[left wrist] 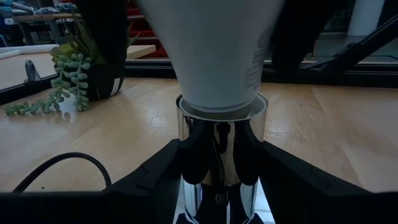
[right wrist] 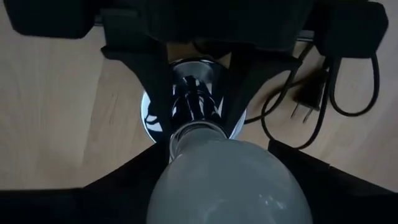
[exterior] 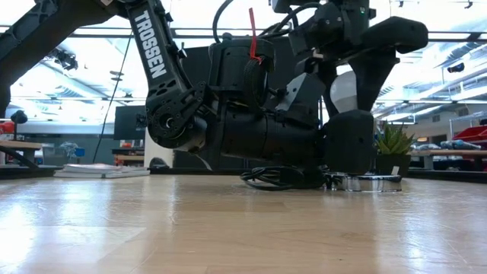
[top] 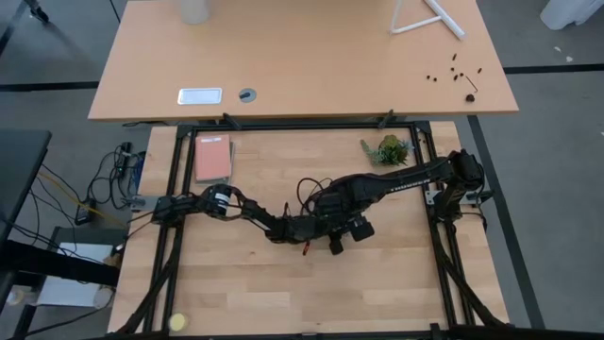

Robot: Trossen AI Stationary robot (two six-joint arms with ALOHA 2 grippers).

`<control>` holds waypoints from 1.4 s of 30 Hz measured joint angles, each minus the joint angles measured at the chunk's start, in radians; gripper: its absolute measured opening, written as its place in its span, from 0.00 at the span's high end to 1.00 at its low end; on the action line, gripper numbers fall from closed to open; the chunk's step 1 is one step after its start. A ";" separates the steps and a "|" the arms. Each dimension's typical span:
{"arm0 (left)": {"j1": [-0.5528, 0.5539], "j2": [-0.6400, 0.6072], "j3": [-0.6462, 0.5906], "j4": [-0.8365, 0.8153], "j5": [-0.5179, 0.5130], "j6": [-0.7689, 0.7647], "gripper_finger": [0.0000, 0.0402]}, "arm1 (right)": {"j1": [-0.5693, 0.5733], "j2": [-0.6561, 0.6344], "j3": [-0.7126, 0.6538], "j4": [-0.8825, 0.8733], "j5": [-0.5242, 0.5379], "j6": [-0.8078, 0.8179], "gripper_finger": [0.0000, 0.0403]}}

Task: Screw lightbulb
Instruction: Insert the lightbulb into the lamp

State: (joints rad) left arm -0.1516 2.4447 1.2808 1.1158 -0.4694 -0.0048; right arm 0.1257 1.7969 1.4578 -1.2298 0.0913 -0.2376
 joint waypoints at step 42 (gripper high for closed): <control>0.000 0.000 0.000 -0.001 -0.005 0.001 0.50 | -0.032 -0.001 -0.072 0.049 0.016 1.006 0.37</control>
State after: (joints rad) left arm -0.1516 2.4447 1.2808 1.1152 -0.4740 -0.0040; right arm 0.0941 1.7962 1.3853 -1.1808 0.1074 0.7683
